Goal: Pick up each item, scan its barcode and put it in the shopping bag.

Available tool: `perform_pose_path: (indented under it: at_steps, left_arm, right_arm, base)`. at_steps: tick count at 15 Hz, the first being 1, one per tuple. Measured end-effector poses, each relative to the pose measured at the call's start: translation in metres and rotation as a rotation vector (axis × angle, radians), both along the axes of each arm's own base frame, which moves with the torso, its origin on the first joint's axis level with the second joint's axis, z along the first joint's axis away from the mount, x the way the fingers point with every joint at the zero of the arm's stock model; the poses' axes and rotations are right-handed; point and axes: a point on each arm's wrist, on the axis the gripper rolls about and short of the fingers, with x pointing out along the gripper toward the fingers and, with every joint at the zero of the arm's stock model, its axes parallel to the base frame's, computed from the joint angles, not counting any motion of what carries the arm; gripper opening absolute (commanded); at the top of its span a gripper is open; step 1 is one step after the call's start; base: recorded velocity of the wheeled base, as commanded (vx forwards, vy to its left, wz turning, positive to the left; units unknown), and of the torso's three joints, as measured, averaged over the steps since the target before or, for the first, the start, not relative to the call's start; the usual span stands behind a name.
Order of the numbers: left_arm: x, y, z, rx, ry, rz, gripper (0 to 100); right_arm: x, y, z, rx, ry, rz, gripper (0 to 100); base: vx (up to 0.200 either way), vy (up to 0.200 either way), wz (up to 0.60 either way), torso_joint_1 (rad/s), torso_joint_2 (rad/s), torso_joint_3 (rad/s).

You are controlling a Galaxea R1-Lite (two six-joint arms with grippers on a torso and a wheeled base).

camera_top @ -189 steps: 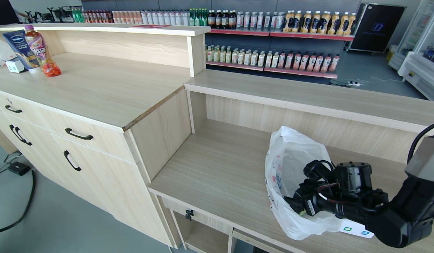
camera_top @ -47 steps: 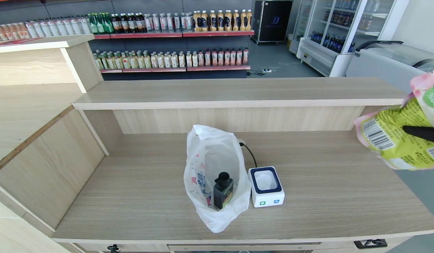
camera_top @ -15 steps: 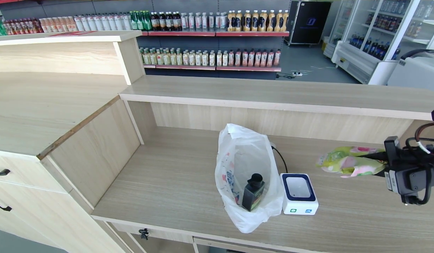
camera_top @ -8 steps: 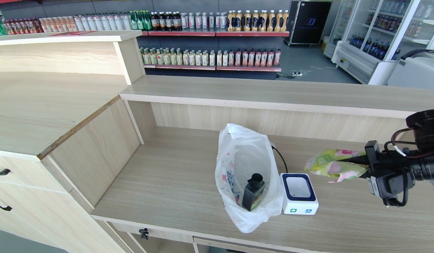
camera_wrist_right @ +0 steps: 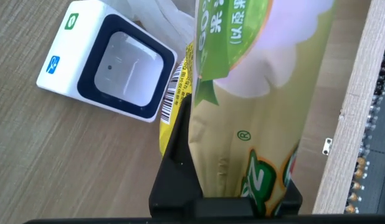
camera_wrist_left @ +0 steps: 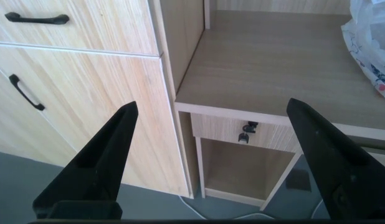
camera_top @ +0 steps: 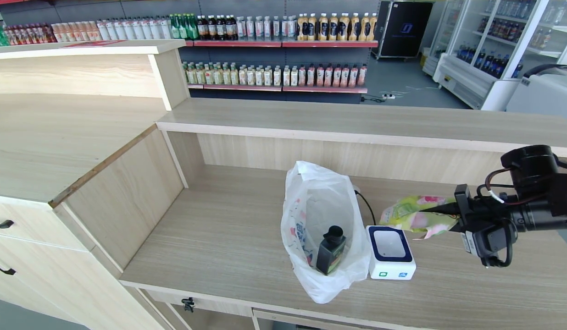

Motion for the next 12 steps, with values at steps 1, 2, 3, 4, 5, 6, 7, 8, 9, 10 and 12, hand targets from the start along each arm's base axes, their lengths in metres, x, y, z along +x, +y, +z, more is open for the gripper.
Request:
perform_pose_path:
  at_steps: [1, 2, 3, 4, 5, 6, 7, 8, 9, 10, 12]
  left_arm:
    - [0.0, 0.0, 0.0, 0.0, 0.0, 0.0, 100]
    - [0.0, 0.0, 0.0, 0.0, 0.0, 0.0, 100]
    - [0.0, 0.0, 0.0, 0.0, 0.0, 0.0, 100]
    - [0.0, 0.0, 0.0, 0.0, 0.0, 0.0, 100]
    - [0.0, 0.0, 0.0, 0.0, 0.0, 0.0, 100]
    - [0.0, 0.0, 0.0, 0.0, 0.0, 0.0, 100]
    - [0.0, 0.0, 0.0, 0.0, 0.0, 0.0, 100]
    - [0.0, 0.0, 0.0, 0.0, 0.0, 0.0, 100]
    - [0.0, 0.0, 0.0, 0.0, 0.0, 0.0, 100]
    - [0.0, 0.0, 0.0, 0.0, 0.0, 0.0, 100]
    - [0.0, 0.0, 0.0, 0.0, 0.0, 0.0, 100]
  right_arm:
    - [0.001, 0.001, -0.002, 0.002, 0.004, 0.004, 0]
    - [0.003, 0.001, -0.003, 0.005, 0.007, 0.009, 0]
    - [0.004, 0.001, -0.004, 0.006, 0.009, 0.011, 0]
    - [0.007, 0.001, -0.003, 0.006, 0.005, 0.012, 0]
    - [0.008, 0.001, -0.003, 0.005, 0.002, 0.014, 0]
    - [0.01, 0.001, -0.005, 0.006, 0.005, 0.015, 0]
    - [0.011, 0.001, -0.005, 0.006, 0.007, 0.015, 0]
    - [0.011, 0.001, -0.006, 0.006, 0.01, 0.015, 0]
    - [0.012, 0.001, -0.007, 0.006, 0.011, 0.015, 0]
    - [0.012, 0.001, -0.007, 0.006, 0.013, 0.015, 0]
    - [0.013, 0.002, -0.007, 0.005, 0.011, 0.015, 0]
  base:
    - [0.0, 0.0, 0.0, 0.0, 0.0, 0.0]
    - [0.0, 0.0, 0.0, 0.0, 0.0, 0.0]
    - [0.0, 0.0, 0.0, 0.0, 0.0, 0.0]
    - [0.0, 0.0, 0.0, 0.0, 0.0, 0.0]
    - [0.0, 0.0, 0.0, 0.0, 0.0, 0.0]
    - [0.0, 0.0, 0.0, 0.0, 0.0, 0.0]
    - [0.0, 0.0, 0.0, 0.0, 0.0, 0.0]
    - [0.0, 0.0, 0.0, 0.0, 0.0, 0.0]
    - [0.0, 0.0, 0.0, 0.0, 0.0, 0.0]
    - [0.0, 0.0, 0.0, 0.0, 0.0, 0.0]
    - [0.0, 0.0, 0.0, 0.0, 0.0, 0.0]
